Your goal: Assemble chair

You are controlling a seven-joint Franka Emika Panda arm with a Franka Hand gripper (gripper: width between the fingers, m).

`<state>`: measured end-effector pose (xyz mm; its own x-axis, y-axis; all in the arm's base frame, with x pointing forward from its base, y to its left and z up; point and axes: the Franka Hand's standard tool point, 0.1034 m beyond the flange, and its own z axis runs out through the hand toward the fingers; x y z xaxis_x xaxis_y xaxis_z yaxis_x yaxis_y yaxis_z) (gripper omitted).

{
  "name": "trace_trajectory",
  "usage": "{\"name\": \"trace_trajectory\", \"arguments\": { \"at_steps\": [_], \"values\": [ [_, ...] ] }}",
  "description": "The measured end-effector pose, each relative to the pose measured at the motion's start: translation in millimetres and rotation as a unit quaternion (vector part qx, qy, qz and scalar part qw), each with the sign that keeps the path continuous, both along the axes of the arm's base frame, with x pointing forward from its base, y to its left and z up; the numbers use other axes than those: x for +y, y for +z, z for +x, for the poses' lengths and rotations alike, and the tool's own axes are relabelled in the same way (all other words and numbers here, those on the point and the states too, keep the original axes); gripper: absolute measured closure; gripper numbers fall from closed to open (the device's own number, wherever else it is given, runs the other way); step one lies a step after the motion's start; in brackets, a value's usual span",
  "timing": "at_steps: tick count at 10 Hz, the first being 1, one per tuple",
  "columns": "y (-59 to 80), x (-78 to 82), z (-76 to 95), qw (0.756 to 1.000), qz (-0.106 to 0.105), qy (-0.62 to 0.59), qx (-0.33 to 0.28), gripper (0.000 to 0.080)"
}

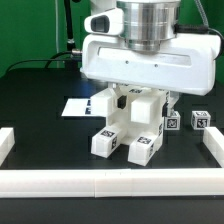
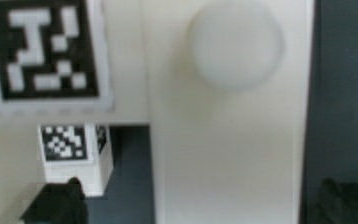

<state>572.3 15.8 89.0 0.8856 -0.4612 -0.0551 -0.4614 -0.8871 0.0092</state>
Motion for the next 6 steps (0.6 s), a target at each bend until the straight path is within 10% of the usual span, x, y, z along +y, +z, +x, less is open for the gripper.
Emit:
{"name": "trace_trajectory", "arguments": {
  "at_steps": [4, 6],
  "values": [
    [51.9, 7.7, -3.9, 0.999, 0.027, 0.027, 0.023, 0.0150],
    [55.2, 9.1, -7.6, 0.999, 0.028, 0.015, 0.027, 0.0150]
  ]
}}
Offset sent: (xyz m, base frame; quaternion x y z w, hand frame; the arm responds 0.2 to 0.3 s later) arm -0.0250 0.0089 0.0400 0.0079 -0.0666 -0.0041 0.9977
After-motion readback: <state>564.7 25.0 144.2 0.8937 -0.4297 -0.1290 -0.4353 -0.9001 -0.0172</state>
